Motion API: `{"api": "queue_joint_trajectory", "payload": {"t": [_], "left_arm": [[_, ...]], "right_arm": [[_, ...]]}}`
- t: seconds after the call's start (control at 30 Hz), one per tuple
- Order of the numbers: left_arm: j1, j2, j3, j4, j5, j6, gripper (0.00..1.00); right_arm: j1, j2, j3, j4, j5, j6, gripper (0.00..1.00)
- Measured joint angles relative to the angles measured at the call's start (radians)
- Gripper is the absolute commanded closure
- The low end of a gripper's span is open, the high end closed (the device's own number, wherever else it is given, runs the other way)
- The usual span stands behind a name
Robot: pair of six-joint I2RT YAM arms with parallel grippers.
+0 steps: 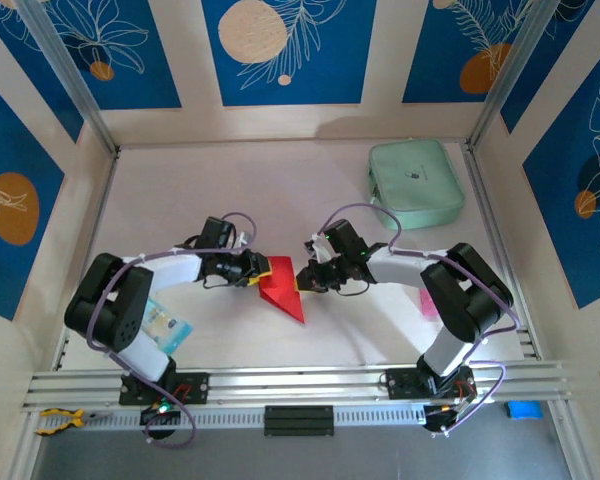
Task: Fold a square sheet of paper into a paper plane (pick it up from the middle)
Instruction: Fourth fold the wing at the center of the table.
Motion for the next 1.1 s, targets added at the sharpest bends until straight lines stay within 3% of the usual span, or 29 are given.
{"api": "queue_joint_trajectory", "payload": {"t": [0.1,0.2,0.3,0.47,0.63,0.8,0.93,1.1], "left_arm": [[0.000,0.014,0.001,0.040,0.004,-0.021,0.92],[0.000,0.015,0.000,0.081,-0.005,-0.055,0.99],[0.000,0.002,-0.013,0.110,-0.051,-0.089,1.00],[-0.005,-0.072,-0.062,0.141,-0.157,-0.151,1.00],[-0.029,-0.098,-0.076,0.167,-0.241,-0.203,1.00],[-0.056,-0.126,-0.087,0.169,-0.275,-0.223,0.83],[-0.057,-0.126,-0.087,0.176,-0.270,-0.222,0.74],[-0.057,-0.126,-0.087,0.176,-0.253,-0.217,0.75]], "right_arm": [[-0.003,0.000,0.000,-0.009,0.009,-0.001,0.84],[-0.003,-0.021,-0.001,-0.045,0.051,-0.006,0.71],[-0.002,-0.092,-0.002,-0.097,0.125,-0.009,0.59],[0.015,-0.220,-0.001,-0.161,0.278,-0.011,0.49],[0.076,-0.288,-0.041,-0.127,0.432,-0.029,0.49],[0.245,-0.329,-0.180,0.044,0.595,-0.164,0.50],[0.363,-0.299,-0.198,0.118,0.699,-0.310,0.52],[0.456,-0.202,-0.189,0.205,0.830,-0.467,0.52]]}}
